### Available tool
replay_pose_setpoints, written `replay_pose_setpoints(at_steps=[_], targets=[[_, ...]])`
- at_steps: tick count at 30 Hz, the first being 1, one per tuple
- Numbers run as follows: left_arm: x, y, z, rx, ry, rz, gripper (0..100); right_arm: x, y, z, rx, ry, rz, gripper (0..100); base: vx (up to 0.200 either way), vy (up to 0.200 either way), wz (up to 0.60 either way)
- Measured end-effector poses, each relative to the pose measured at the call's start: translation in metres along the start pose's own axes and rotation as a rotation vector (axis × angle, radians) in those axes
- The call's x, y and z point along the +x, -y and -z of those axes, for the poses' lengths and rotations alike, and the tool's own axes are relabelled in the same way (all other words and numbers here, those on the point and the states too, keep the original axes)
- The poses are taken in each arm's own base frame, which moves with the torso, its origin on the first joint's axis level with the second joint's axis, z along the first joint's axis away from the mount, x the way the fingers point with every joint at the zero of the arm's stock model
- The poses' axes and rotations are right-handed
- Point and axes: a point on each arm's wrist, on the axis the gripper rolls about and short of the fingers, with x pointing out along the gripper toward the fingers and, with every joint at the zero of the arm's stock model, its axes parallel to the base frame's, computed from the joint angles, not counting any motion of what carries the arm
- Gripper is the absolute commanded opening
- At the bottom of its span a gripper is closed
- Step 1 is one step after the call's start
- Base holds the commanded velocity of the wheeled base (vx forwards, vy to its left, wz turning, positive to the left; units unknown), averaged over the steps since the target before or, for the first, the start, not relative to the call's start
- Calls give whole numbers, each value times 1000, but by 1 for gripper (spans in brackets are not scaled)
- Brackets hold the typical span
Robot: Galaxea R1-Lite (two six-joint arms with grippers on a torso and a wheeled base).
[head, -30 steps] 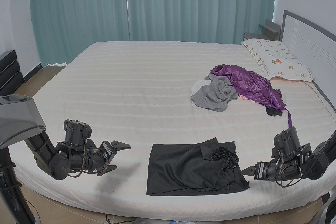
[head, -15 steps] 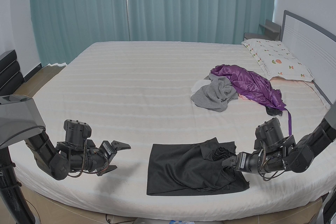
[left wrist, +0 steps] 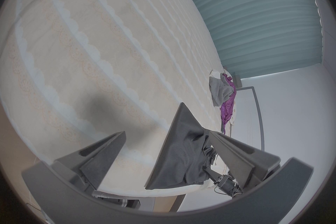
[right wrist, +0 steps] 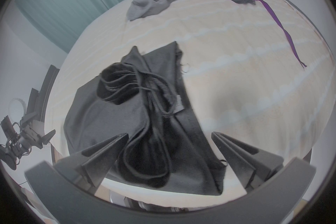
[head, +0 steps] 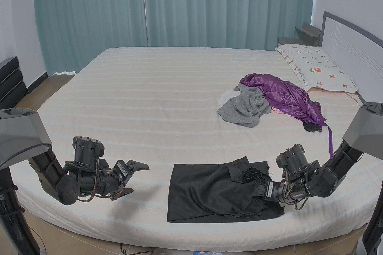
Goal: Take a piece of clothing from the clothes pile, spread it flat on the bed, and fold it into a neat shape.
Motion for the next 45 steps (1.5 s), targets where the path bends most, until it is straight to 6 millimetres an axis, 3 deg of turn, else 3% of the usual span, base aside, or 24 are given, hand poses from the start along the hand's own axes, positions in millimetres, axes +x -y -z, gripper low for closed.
replay_pose_setpoints(at_steps=[8,15,22,31,39,45], targets=[[0,0,0,0,0,0,100,-12,28,12,-13,-40,60,100,0,0,0],[0,0,0,0,0,0,100,-39,60,25,-20,-50,95,100,0,0,0],[0,0,0,-1,-1,-1,100,-56,62,19,5,21,-4,100,0,0,0],[0,0,0,-1,-1,-2,100,-51,31,3,77,111,-195,100,0,0,0],[0,0,0,-1,0,-2,100,-26,-21,-6,114,86,-308,100,0,0,0],[0,0,0,0,0,-2,100,-5,-44,-8,109,65,-338,100,0,0,0]])
